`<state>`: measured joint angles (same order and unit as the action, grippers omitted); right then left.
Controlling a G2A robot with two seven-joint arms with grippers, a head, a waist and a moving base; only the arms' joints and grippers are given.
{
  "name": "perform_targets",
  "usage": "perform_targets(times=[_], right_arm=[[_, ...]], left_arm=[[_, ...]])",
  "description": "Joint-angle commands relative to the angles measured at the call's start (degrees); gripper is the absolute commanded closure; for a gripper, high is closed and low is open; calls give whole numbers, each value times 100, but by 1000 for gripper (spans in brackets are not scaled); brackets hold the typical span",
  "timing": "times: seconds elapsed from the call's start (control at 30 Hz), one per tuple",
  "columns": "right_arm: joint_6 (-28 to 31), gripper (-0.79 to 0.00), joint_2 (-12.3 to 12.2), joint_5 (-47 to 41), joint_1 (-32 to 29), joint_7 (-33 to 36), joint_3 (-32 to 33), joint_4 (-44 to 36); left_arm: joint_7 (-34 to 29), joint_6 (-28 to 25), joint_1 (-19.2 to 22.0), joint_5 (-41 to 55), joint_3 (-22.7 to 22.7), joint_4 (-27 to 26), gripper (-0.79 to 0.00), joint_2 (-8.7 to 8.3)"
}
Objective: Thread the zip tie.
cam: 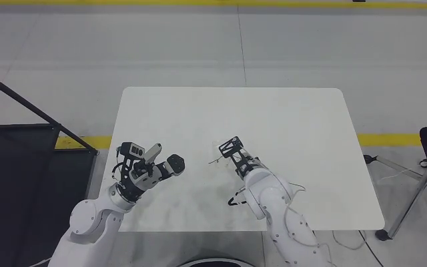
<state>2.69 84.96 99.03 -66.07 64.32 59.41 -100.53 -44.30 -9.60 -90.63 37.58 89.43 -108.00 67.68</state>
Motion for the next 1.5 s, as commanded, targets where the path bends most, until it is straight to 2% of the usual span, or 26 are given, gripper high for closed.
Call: perform_targets(times=[0.0,0.23,0.37,0.43,0.47,0.53,0.6,0.9,1.07,1.13,1.27,1.47], right_arm=[[-4,-111,5,4,-7,-4,4,-4],[-11,-166,22,9,-24,-32,30,-20],[-40,-308,26,-23,-69,-85,86,-74],[-60,-354,24,-73,-116,-155,149,-145],[-73,-397,20,-96,-154,-206,189,-193],[-158,-631,11,-138,-262,-342,293,-332],[-182,-785,-4,-225,-393,-503,414,-515],[7,-785,-115,-522,-1105,-1505,1086,-1424],[326,-785,-183,-797,-1466,-2086,1491,-1804],[960,-785,-232,-1078,-1567,-2045,1647,-1910],[1147,-784,-234,-1099,-1573,-2045,1658,-1915],[951,-784,-232,-1077,-1567,-2045,1646,-1910]], left_arm=[[0,0,0,0,0,0,-785,0],[0,0,0,0,0,0,-785,0],[0,0,0,0,0,0,-785,0],[0,0,0,0,0,0,-785,0],[0,0,0,0,0,0,-785,0],[0,0,0,0,0,0,-785,0],[0,0,0,0,0,0,-785,0],[0,0,0,0,0,0,-785,0],[0,0,0,0,0,0,-785,0],[0,0,0,0,0,0,-785,0],[0,0,0,0,0,0,-784,0],[0,0,0,0,0,0,-785,0]])
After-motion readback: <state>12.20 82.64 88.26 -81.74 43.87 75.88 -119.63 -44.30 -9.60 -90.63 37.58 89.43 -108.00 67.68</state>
